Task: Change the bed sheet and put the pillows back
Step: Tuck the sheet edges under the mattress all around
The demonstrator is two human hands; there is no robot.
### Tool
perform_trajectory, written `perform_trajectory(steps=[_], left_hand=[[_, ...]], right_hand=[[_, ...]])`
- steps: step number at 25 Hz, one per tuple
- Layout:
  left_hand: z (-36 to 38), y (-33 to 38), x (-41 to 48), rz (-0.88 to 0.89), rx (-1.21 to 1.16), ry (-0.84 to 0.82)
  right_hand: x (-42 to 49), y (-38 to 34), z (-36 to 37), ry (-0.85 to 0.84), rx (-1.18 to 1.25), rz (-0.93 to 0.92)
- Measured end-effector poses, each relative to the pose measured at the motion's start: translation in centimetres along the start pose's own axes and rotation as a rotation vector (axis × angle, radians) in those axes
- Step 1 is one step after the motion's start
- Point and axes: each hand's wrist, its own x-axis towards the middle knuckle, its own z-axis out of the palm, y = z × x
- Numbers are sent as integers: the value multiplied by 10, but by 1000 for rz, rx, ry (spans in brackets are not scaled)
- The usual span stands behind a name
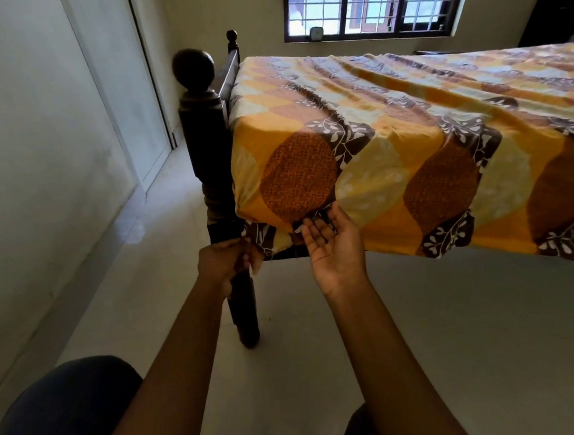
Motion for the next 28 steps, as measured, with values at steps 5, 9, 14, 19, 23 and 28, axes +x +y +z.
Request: perform_trajectory(steps=[5,9,14,19,23,28], left_hand=[[8,14,-18,-216,-886,-293],[24,4,-23,-184,-1066,-390],[33,1,-12,-124,-824,-339],[33,-28,-26,-313,-787,-172],[44,-13,-27,-303,-1023,-240],[47,4,-43,-202,-1280,-322]], right_hand=[[2,1,-1,-13,10,-16],[1,2,-2,-46,32,-13],[0,-2,-2,-55,52,1],[0,-2,-5,-42,66,13],[0,-2,-8,-54,69,24],[2,-5,-7,-78,63,29]])
